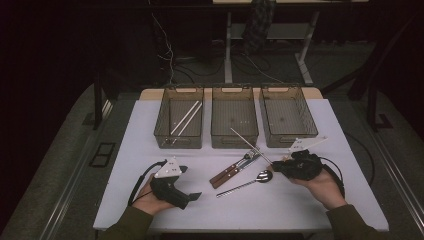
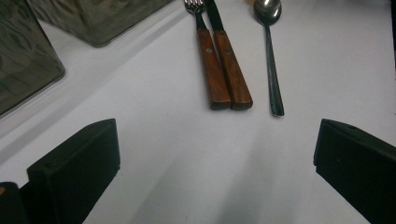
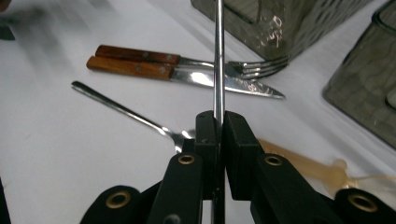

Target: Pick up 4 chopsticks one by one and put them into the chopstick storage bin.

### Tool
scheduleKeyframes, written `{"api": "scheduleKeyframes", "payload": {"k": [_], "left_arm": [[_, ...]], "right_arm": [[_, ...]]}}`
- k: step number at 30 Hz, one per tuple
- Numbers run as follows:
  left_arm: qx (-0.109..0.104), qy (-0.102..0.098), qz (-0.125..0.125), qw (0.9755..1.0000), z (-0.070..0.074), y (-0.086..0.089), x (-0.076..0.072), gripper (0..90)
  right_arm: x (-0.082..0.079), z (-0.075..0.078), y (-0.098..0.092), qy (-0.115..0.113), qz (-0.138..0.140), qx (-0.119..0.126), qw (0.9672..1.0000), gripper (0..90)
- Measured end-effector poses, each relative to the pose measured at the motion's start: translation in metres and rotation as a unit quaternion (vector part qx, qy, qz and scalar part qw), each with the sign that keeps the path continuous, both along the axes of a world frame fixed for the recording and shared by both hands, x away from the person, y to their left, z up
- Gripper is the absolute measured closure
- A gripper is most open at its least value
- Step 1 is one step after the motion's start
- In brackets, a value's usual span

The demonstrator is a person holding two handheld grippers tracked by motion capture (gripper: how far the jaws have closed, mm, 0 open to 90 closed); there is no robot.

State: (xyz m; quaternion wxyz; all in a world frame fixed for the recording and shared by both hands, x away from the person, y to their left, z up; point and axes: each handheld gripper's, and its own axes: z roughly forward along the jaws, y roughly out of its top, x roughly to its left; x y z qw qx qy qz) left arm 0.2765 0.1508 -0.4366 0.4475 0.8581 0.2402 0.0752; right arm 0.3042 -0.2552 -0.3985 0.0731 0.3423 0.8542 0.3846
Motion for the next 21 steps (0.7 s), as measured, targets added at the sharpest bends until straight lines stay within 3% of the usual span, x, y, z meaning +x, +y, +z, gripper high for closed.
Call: {"api": "scheduleKeyframes", "payload": {"k": [21], "left_arm": [[-0.005, 0.002, -0.001, 1.0000, 0.000, 0.001, 0.001, 0.0]], "right_arm": [[0.028, 0.024, 0.047, -0.031, 0.015, 0.041, 0.9986, 83.9]]}}
